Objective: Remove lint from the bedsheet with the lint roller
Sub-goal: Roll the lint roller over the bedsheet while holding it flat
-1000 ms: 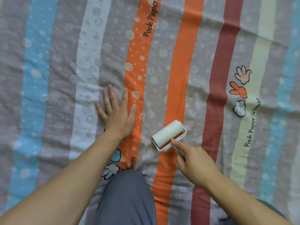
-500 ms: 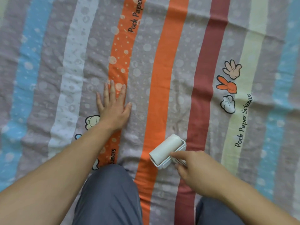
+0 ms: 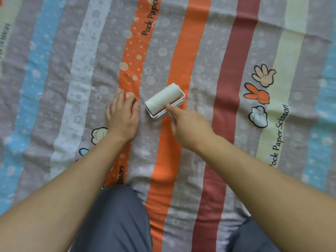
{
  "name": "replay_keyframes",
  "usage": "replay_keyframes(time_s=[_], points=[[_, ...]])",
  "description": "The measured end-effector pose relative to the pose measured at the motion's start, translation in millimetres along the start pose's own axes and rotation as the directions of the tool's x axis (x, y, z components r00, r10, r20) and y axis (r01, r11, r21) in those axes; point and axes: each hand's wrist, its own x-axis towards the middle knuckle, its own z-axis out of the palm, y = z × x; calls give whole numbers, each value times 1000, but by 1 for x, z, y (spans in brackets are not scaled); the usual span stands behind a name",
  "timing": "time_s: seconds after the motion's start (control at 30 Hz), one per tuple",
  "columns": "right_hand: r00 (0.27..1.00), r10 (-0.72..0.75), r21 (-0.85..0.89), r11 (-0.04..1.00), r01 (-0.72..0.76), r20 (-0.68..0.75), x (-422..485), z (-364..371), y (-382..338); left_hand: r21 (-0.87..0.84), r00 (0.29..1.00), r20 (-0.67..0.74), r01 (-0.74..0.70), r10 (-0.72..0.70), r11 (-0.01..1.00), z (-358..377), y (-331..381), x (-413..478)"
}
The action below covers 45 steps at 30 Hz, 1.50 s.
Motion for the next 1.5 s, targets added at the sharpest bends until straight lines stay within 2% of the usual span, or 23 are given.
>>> replay_keyframes(time_s=[0.17,0.27,0.37,0.53,0.63,0.7,0.83,0.93,1.07,1.23,1.5], points=[[997,21,-36,999,-19,69,-61,10,37,116,996,83,24,-34,993,14,17,-12],[992,55,-44,998,-51,115,-101,21,59,178,989,150,-21,-6,984,25,31,-23],[988,79,-67,995,-70,136,-135,23,77,205,983,178,-74,37,976,40,46,-36],[982,88,-7,996,-88,166,-165,3,94,185,985,173,-45,13,982,54,64,-46],[966,76,24,996,-84,247,-170,-21,99,134,984,179,-18,-6,991,54,64,-46],[959,69,117,988,-105,276,-168,-43,98,55,984,177,-3,-7,998,52,63,-44],[998,53,181,982,-60,44,-130,-59,86,-248,994,108,27,0,968,46,66,-36],[996,72,129,989,-66,-43,-77,-43,79,-328,998,63,36,-16,944,45,71,-30],[995,86,36,996,-84,-41,-45,-19,83,-132,991,123,-34,51,991,52,73,-33],[994,107,7,994,-107,-1,-90,-8,107,136,984,168,-81,58,987,61,77,-41],[976,163,-50,986,-158,145,-181,-2,154,253,976,216,-85,29,964,86,119,-53]])
